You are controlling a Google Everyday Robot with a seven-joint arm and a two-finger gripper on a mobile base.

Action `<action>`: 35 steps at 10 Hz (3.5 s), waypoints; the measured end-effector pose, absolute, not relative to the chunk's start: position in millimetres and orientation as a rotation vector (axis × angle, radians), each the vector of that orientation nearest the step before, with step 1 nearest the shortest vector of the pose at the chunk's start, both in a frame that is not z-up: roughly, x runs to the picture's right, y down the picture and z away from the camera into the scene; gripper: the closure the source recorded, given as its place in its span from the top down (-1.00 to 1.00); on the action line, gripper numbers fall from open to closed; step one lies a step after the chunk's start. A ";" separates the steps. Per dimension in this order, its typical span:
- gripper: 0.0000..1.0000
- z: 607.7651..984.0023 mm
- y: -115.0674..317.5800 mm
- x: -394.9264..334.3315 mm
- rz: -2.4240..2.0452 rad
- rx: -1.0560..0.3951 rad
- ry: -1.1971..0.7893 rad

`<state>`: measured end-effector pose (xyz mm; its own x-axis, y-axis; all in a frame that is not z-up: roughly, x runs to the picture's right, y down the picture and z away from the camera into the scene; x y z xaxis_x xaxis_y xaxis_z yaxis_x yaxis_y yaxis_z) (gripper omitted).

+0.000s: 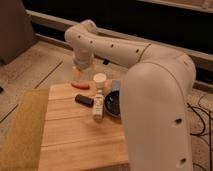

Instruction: Place the pepper in the ceramic bowl

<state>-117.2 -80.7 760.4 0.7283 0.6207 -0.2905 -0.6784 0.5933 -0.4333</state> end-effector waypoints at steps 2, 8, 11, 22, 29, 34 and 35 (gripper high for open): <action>0.30 758.1 -86.4 -119.3 0.706 -0.566 0.113; 0.30 770.4 -95.9 -112.8 0.553 -0.486 0.133; 0.30 798.2 -126.3 -134.3 0.253 -0.372 0.046; 0.30 915.9 -89.7 -148.3 0.017 -0.638 -0.061; 0.30 950.9 -37.4 -128.0 -0.043 -0.808 0.057; 0.30 955.5 -34.4 -126.8 -0.039 -0.818 0.061; 0.30 955.9 -33.1 -128.6 -0.041 -0.820 0.061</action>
